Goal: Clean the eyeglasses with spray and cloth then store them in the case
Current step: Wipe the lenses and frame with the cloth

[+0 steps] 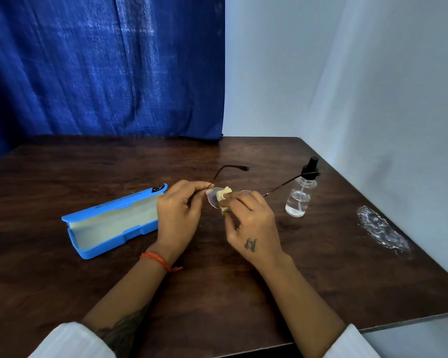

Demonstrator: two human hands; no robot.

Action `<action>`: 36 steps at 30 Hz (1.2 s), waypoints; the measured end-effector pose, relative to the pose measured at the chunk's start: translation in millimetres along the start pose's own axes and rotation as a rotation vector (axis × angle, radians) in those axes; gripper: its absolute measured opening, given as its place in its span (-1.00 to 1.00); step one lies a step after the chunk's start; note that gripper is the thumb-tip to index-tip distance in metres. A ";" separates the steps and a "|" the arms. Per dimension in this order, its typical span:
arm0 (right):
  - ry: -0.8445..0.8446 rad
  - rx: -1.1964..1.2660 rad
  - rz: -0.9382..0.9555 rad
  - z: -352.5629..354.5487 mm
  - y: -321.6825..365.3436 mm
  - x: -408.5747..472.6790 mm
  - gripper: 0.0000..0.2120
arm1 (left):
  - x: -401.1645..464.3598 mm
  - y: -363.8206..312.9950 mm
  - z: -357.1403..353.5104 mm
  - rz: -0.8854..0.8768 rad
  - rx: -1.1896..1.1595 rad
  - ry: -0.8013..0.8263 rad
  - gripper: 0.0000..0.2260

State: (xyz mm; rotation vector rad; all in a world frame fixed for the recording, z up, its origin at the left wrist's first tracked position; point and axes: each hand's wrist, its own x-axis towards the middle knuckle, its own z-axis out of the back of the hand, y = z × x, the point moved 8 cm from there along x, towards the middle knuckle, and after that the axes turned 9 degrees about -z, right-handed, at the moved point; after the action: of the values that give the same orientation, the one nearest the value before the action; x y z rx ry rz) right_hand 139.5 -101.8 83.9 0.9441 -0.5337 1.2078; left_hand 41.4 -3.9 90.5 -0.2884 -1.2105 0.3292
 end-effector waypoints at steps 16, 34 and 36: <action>-0.134 0.220 -0.184 22.4 -10.7 2.5 -0.94 | -1.1 7.3 4.7 0.067 0.001 -0.079 -0.92; -0.209 0.341 -0.785 22.2 -86.3 -1.9 -0.68 | -0.9 17.5 5.5 0.227 -0.233 -0.143 -0.87; -0.235 0.281 -0.772 27.7 -85.0 -1.2 -0.67 | -2.7 20.1 -0.8 0.294 -0.325 -0.111 -0.86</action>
State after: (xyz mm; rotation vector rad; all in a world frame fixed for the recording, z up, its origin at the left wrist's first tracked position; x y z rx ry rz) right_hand 222.9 -130.9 70.2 1.3766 -0.1399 0.4772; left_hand 39.4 13.4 80.1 -0.7418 -1.3323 0.4065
